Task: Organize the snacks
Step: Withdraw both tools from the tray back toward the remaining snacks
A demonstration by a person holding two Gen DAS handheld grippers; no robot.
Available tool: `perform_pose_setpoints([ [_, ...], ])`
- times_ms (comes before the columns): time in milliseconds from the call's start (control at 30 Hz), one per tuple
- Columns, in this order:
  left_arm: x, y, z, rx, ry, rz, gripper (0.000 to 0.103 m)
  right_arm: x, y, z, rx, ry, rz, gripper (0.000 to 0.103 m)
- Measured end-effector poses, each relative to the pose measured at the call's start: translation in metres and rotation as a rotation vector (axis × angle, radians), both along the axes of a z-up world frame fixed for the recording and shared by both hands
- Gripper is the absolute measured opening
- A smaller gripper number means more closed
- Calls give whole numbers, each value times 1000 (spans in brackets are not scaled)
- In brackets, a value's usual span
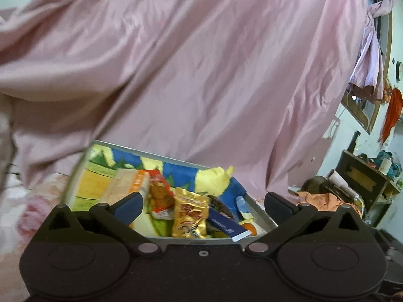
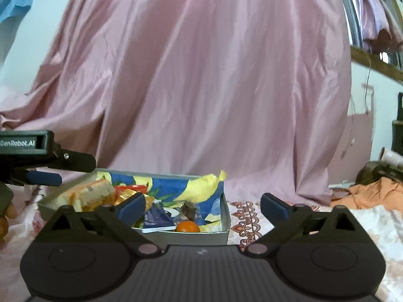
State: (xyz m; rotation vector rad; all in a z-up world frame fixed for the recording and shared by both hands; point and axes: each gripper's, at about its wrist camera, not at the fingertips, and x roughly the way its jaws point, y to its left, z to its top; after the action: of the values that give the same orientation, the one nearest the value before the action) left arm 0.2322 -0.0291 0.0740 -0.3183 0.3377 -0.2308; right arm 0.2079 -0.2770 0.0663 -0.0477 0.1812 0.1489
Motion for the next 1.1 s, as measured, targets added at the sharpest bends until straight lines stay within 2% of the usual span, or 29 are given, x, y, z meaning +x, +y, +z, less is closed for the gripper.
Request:
perform_pose_setpoints([
  [300, -78, 26, 4, 87, -4, 45, 102, -80, 18, 10, -24, -39, -10, 103],
  [433, -114, 42, 2, 128, 3, 58, 102, -110, 26, 6, -15, -26, -6, 103],
  [600, -152, 61, -9, 144, 22, 98, 102, -138, 40, 3, -59, 4, -1, 103],
  [833, -180, 67, -16, 207, 45, 110, 102, -163, 57, -2, -76, 57, 15, 103],
  [933, -183, 66, -24, 228, 89, 102, 102, -169, 63, -6, -100, 79, 17, 103],
  [1100, -174, 61, -51, 302, 247, 54, 102, -166, 76, -20, -146, 170, 33, 103],
])
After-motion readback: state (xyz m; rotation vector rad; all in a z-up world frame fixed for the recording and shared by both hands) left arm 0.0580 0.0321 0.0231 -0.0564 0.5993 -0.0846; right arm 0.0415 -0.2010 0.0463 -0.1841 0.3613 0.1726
